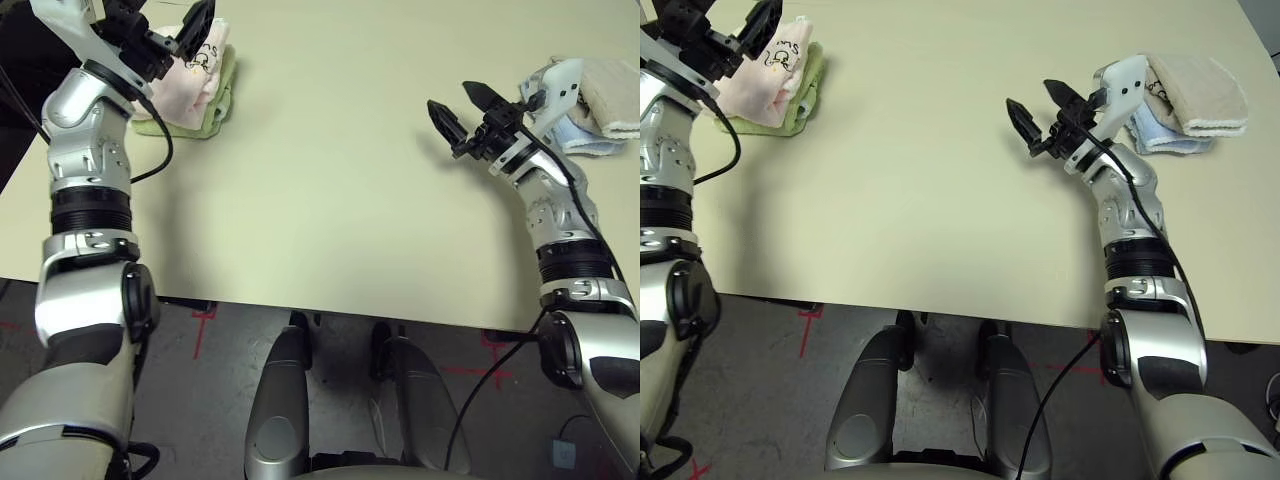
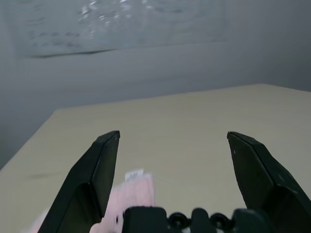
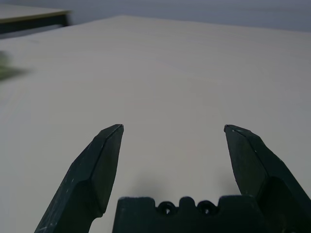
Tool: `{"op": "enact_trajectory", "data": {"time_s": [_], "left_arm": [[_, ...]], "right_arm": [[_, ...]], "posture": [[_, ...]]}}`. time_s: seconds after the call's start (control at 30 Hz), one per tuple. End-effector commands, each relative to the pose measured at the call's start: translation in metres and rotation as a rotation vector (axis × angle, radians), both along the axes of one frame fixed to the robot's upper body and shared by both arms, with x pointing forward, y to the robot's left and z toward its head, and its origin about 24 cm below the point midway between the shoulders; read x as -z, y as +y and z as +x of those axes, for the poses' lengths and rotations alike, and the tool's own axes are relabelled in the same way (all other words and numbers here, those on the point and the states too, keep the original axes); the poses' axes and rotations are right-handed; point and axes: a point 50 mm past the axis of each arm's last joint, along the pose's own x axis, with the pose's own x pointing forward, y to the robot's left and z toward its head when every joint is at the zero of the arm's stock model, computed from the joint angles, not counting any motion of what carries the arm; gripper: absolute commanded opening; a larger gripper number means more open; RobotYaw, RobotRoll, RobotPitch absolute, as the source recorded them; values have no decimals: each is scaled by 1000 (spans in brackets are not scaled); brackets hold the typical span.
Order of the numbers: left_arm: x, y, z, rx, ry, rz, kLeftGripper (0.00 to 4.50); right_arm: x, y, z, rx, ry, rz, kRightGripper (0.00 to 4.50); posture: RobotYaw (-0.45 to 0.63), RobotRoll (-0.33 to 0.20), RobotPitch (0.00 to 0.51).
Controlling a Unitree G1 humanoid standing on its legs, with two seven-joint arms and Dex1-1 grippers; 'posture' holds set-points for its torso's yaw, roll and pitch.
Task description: Fold the towel and set it aside.
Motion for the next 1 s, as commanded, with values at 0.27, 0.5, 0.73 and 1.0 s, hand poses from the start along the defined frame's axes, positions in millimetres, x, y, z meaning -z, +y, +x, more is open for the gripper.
{"op": "enact_trajectory", "data": {"time_s": [0.27, 0.5, 0.73, 1.0], "left_arm": [[52, 27, 6, -306, 114, 132, 4483], [39, 25, 6, -292, 54, 72, 4483], [41, 7, 17, -180, 107, -91, 4483], [52, 6, 16, -181, 159, -29, 4483]], "right_arm": [[11, -48, 5, 279, 35, 135, 4500], [13, -70, -2, 288, 31, 105, 4500], [1, -84, -3, 294, 14, 90, 4500], [0, -87, -3, 258, 40, 43, 4500]], "posture": [[57, 0, 305], [30, 0, 290], [-7, 0, 284], [-10, 0, 284]]}}
